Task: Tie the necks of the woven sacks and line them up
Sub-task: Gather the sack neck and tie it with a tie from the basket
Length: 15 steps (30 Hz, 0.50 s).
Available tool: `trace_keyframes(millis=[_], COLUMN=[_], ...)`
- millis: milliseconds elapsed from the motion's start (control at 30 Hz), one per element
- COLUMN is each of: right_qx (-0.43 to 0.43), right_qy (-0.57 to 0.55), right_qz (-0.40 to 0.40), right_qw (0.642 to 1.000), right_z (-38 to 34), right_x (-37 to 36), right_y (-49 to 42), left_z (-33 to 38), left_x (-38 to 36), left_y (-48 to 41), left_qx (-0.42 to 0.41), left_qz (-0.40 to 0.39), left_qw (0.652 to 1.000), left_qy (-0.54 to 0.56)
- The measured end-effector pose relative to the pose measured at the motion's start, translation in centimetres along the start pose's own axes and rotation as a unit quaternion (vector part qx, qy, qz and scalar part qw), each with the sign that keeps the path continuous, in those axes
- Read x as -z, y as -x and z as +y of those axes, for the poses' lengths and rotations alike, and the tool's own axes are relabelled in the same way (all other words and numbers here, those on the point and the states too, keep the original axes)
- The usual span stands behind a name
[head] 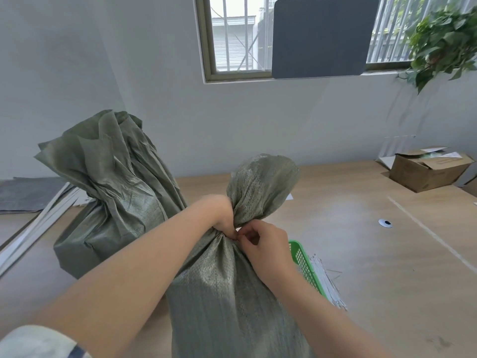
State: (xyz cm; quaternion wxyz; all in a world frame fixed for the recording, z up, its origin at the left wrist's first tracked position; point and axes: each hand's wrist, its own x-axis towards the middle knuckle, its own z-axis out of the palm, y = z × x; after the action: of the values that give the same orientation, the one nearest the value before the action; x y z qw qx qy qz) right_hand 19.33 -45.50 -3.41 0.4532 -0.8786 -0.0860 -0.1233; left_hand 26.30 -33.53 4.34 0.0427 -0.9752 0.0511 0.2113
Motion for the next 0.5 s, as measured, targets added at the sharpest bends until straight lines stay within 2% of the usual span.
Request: trace_keyframes(millis=[67,100,200,267,400,500], right_qx=[0.019,0.028,0.049,0.047,0.019,0.021], right_qy=[0.007,0.010,0.008,0.008,0.010,-0.012], right_qz=[0.006,0.008,0.016,0.006,-0.028,-0.016], right_qw=[1.000,1.000,0.999,0.999,0.999,1.000], right_z=[0.2,0.2,0.5,0.6,0.5,0.4], right_x=[-0.2,-0.3,-0.4,-0.4,-0.4,-0.3], right_y=[0.0,0.0,-0.1,-0.3,-0.7,-0.9], left_z=[-0.8,-1.2,-2.4,-3.0,-2.9,-2.2], left_x=[-0.1,-0.1,-0.2,-0.5,-1.4,-2.1], left_y=[-0.6,-0.8,-0.6,-0.5,-0.1,0.5], left_qx=[0.001,0.012,0.062,0.070,0.049,0.030], left_qz=[-0.029,-0.043,-0.084,-0.094,-0.079,-0.059], left_qw=[0.999,0.995,0.951,0.924,0.896,0.883], left_qy=[0.040,0.093,0.289,0.365,0.435,0.465])
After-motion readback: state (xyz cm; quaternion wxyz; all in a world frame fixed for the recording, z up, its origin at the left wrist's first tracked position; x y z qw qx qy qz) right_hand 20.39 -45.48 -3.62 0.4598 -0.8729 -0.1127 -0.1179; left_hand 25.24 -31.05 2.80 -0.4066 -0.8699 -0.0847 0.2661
